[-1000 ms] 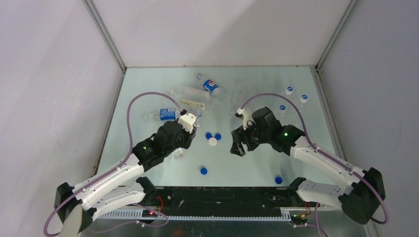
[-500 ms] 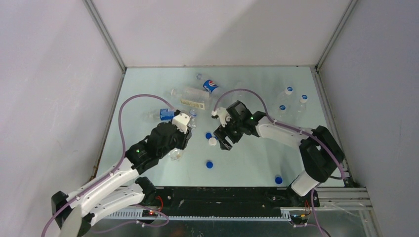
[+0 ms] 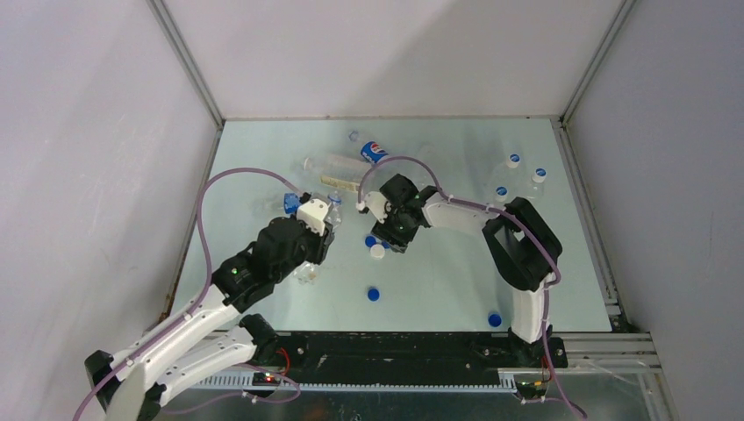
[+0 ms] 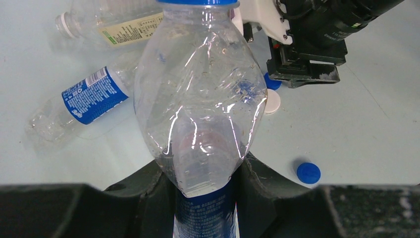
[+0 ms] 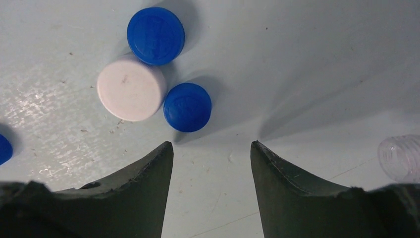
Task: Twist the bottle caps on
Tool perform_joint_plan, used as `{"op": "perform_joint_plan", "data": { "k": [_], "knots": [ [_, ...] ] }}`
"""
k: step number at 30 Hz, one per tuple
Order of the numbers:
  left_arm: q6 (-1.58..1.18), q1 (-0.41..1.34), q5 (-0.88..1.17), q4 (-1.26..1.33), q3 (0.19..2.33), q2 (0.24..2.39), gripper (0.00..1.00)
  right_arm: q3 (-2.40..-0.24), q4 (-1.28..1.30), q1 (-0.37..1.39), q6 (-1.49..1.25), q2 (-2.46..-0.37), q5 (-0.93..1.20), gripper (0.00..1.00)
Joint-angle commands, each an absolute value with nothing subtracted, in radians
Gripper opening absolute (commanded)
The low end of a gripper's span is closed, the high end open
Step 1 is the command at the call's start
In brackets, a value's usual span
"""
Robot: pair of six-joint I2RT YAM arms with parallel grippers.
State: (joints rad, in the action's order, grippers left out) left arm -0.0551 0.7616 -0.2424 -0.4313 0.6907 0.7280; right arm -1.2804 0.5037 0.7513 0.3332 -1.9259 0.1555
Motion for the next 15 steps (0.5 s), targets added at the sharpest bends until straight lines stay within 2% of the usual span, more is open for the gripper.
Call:
{"op": "perform_joint_plan", "data": {
  "k": [1,15],
  "knots": [
    [-0.074,0.750,-0.265,-0.428,0.733,0.723,0.22,-1.356,0.514,0.759,0.392,-1.962,0.149,0.61],
    [-0.075,0.736,-0.258,-0.429,0.733,0.716,0.22,-1.446,0.582,0.782,0.383,-2.064,0.191,0.60]
  ]
}}
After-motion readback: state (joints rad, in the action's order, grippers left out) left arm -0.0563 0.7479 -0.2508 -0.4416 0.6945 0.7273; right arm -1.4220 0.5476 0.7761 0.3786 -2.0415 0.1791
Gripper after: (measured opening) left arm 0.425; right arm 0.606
